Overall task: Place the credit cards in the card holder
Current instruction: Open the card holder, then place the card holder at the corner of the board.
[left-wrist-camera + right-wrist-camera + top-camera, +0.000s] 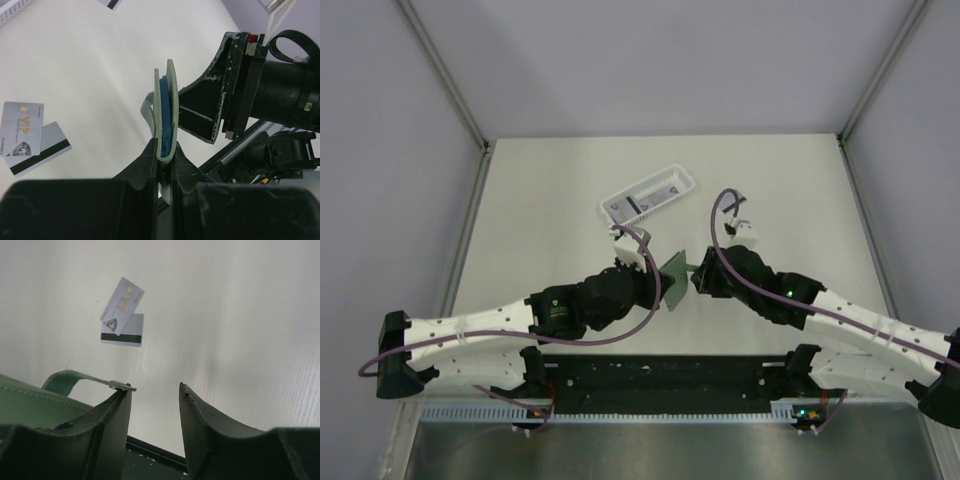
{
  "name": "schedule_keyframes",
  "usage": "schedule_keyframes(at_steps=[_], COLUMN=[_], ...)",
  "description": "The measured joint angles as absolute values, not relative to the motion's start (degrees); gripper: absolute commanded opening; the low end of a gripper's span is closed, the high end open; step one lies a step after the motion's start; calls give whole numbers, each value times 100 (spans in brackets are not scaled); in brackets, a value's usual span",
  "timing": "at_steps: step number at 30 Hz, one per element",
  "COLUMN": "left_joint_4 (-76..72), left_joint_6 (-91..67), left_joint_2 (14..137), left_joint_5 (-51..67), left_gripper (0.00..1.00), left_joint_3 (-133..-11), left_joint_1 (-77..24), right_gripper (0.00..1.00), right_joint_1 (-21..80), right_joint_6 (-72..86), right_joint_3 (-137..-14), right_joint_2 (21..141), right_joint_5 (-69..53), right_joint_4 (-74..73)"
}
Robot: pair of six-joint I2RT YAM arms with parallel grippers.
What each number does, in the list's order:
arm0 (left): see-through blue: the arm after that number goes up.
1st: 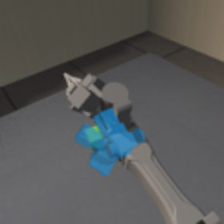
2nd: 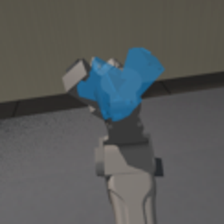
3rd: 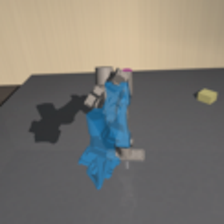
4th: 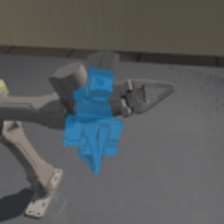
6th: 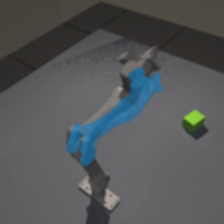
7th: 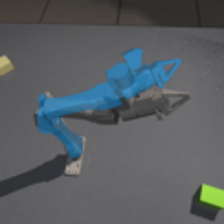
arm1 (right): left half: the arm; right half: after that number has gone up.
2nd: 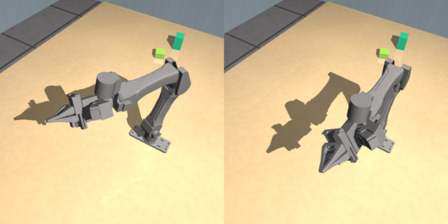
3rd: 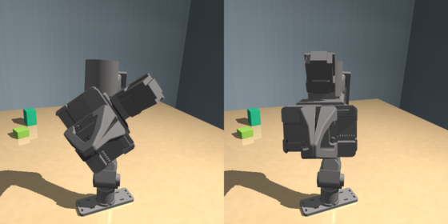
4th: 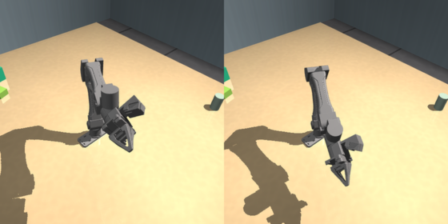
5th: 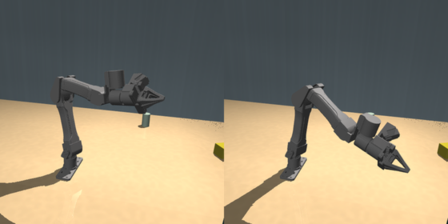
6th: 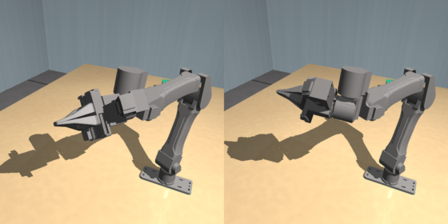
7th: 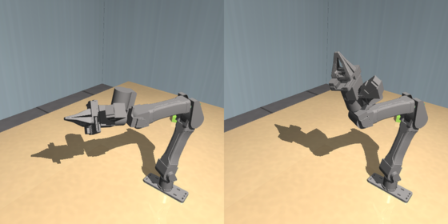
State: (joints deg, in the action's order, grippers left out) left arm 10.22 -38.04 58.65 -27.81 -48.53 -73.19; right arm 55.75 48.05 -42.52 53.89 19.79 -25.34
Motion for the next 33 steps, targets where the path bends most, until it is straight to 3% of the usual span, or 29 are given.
schedule_keyframes(at_steps=[5, 11, 17, 22, 26, 30, 33], left_joint_4=[1007, 810, -550, -2069, -3197, -3833, -3924], left_joint_6=[-3848, -3944, -4211, -4560, -4781, -4904, -4956], left_joint_2=[5865, 5865, 6147, 7109, 8009, 8619, 8674], left_joint_5=[-2768, -2670, -1337, 91, 1002, 1514, 1610], left_gripper=[0, 0, 0, 1, 23, 66, 82], left_joint_3=[-4853, -4602, -3387, -2569, -2567, -2637, -2635], left_joint_1=[-7319, -7240, -6464, -6034, -5970, -5964, -5889], right_gripper=[43, 47, 47, 49, 57, 62, 64], right_joint_1=[5575, 5575, 5516, 5245, 5006, 4930, 4904], right_joint_6=[4729, 4451, 4239, 4154, 4154, 4154, 4152], right_joint_3=[-4257, -4257, -4257, -4257, -4257, -4248, -4241], right_joint_2=[5299, 4386, 3881, 3721, 3677, 3680, 3686], right_joint_5=[2368, 2812, 2941, 2777, 2545, 2399, 2324], right_joint_4=[-2950, -3177, -3439, -3577, -3607, -3610, -3623])
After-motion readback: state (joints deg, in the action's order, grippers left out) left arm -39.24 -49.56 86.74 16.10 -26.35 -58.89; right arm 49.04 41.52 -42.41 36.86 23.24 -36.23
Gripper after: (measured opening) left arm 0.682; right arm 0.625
